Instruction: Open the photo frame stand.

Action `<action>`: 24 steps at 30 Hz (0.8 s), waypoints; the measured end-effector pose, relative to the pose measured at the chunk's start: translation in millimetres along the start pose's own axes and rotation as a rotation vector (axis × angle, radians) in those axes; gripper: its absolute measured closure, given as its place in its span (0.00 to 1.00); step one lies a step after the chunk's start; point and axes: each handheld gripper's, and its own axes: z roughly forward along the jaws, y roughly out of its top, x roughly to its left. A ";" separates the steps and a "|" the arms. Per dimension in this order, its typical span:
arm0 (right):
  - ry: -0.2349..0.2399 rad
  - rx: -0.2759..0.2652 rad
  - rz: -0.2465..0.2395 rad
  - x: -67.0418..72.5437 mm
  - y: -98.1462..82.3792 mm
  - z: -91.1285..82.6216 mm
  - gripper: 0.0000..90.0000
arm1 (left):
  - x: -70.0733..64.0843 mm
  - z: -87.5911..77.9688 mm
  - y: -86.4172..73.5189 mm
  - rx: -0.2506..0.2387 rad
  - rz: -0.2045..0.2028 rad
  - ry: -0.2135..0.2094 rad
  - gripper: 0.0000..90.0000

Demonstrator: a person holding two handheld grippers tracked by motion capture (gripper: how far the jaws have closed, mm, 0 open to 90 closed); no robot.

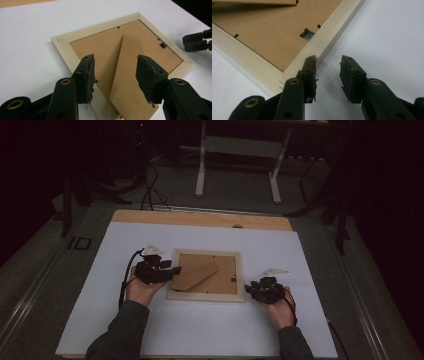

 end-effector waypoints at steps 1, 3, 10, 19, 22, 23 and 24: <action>0.001 0.000 0.001 0.2 0.0 0.1 0.72 | -0.3 1.5 0.7 0.002 0.003 0.000 0.56; 0.003 0.000 -0.001 0.4 -0.1 0.2 0.72 | -0.2 3.3 2.2 0.003 0.005 -0.005 0.56; 0.005 0.000 -0.002 0.4 -0.3 0.6 0.71 | -1.8 8.1 7.0 0.005 0.017 -0.013 0.55; 0.006 -0.002 -0.003 0.6 -0.3 0.6 0.71 | -5.2 20.7 10.9 0.039 0.046 -0.045 0.51; 0.008 -0.003 -0.003 0.5 -0.2 0.4 0.71 | -6.1 24.7 12.4 0.047 0.051 -0.064 0.51; 0.007 -0.002 -0.003 0.5 -0.2 0.4 0.71 | -6.2 26.2 13.0 0.052 0.055 -0.069 0.52; 0.008 -0.001 -0.001 0.5 -0.2 0.4 0.71 | -6.5 27.1 13.3 0.053 0.050 -0.071 0.52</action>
